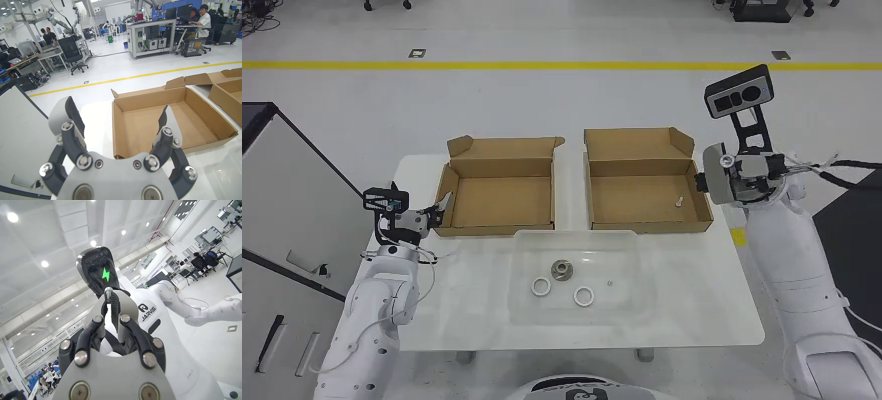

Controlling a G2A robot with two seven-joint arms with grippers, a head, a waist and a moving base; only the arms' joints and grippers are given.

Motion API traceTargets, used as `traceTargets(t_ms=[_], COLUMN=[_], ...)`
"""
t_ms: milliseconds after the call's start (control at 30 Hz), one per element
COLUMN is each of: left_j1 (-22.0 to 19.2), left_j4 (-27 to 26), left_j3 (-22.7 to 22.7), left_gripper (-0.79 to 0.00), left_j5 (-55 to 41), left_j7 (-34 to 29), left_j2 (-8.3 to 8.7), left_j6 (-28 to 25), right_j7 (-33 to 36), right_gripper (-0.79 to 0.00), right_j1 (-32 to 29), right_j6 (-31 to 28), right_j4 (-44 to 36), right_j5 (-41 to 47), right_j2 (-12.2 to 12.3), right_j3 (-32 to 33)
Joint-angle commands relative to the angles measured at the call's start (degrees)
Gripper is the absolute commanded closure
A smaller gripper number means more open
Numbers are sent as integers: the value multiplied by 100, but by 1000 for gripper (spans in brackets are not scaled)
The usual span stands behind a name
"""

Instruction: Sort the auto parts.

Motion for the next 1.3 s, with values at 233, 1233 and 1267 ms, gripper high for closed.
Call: traceTargets(t_ms=[233,1233,1267], left_j1=[0,0,0], left_j4=[0,0,0], left_j3=[0,0,0], left_gripper=[-785,-785,-785], left_j5=[0,0,0], left_j7=[0,0,0], left_j2=[0,0,0], left_j6=[0,0,0], right_j7=[48,-289,-275], right_gripper=[0,0,0], right_j1=[-154,-412,-413], right_j6=[141,437,454], right_j4=[-44,447,535], right_j5=[878,-502,-786], right_j2=[-99,58,96], right_j3=[-31,1069,1244])
